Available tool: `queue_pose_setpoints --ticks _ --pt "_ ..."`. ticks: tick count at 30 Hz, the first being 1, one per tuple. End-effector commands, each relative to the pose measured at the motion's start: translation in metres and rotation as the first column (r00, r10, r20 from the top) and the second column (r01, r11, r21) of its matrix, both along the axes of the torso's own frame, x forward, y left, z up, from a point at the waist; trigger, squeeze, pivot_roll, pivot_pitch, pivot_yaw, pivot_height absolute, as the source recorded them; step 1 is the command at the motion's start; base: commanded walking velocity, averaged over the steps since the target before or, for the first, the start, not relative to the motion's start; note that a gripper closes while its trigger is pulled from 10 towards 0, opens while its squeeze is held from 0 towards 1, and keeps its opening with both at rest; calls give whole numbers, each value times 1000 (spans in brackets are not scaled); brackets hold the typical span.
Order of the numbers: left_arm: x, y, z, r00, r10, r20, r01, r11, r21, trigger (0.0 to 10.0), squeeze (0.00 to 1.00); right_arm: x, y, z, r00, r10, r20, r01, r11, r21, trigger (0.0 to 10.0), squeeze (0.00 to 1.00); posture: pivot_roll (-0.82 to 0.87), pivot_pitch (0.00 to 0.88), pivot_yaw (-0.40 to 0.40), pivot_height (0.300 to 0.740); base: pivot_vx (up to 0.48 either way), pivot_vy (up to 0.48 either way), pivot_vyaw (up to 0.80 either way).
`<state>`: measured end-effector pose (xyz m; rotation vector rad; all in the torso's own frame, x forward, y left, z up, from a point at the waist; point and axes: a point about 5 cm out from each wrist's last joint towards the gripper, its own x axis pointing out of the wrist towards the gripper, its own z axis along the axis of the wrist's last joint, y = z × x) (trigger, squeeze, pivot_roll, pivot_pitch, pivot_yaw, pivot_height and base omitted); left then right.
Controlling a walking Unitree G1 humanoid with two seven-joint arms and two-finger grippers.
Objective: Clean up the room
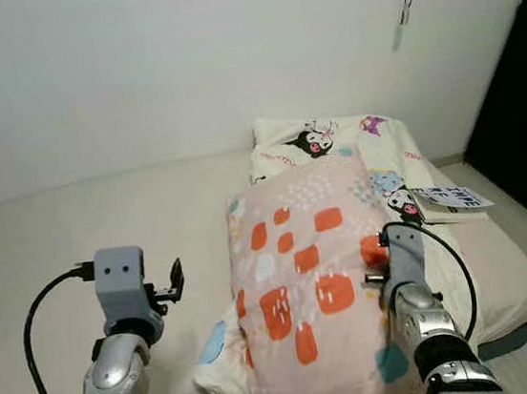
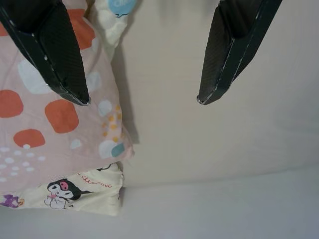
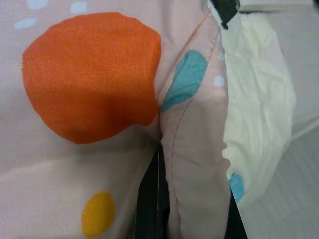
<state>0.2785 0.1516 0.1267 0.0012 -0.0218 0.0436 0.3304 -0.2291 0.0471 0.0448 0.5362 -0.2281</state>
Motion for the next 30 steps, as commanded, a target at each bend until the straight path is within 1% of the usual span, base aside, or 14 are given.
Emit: queue_pose_setpoints --ticks 1,2,3,4,5,7,8,12,13,14,16,18,20,30 --pt "-1 -4 -6 999 -12 -35 12 1000 1 10000 0 1 0 1 1000 8 15 -9 999 31 10000 0 -47 111 -20 740 0 0 0" --pt "-1 -7 -5 999 -28 -31 28 1000 -9 10000 0 4 6 1 999 28 31 -31 995 98 10000 0 -36 119 -25 740 0 0 0" --pt "-1 -7 -5 999 -28 -31 28 1000 -9 10000 0 4 6 1 999 28 31 -31 995 98 10000 0 -36 119 -25 740 0 0 0" --pt "-2 -11 -3 999 -43 -23 42 999 -28 10000 0 7 9 3 998 15 62 -26 983 180 10000 0 -36 119 -25 740 0 0 0" --pt "-2 -11 -3 999 -43 -23 42 999 -28 10000 0 7 9 3 998 15 62 -26 983 180 10000 0 -36 119 -25 740 0 0 0" --pt "-3 -14 -3 999 -49 -23 48 997 -53 10000 0 9 12 5 996 -7 88 -16 965 261 10000 0 -30 124 -26 740 0 0 0" --pt "-4 -15 -4 998 -51 -29 49 997 -68 10000 0 10 13 7 995 -16 97 -11 962 271 10000 0 -28 126 -25 740 0 0 0" --pt "-8 -18 -6 998 -60 -35 57 995 -80 10000 0 12 11 10 992 -7 125 -18 981 195 10000 0 -29 125 -23 740 0 0 0" --pt "-9 -19 -6 997 -65 -38 62 994 -86 10000 0 14 12 14 989 10 149 -34 987 159 10000 0 -29 126 -20 740 0 0 0" --pt "-9 -19 -6 997 -65 -38 62 994 -86 10000 0 14 12 14 989 10 149 -34 987 159 10000 0 -29 126 -20 740 0 0 0" --pt "-11 -20 -7 996 -73 -47 68 993 -100 10000 0 18 14 21 979 54 197 -73 993 88 10000 0 -31 125 -18 740 0 0 0" --pt "-11 -19 -9 996 -76 -56 70 992 -109 10000 0 22 19 28 964 95 247 -111 992 53 10000 0 -32 126 -17 736 0 0 0" --pt "-11 -17 -9 996 -74 -56 68 992 -106 10000 0 25 23 35 949 118 291 -139 989 52 10000 0 -31 126 -17 726 0 0 0" --pt "-12 -13 -10 996 -60 -70 55 996 -77 10000 0 28 31 41 930 142 340 -165 986 39 10000 0 -29 127 -17 692 0 0 0"
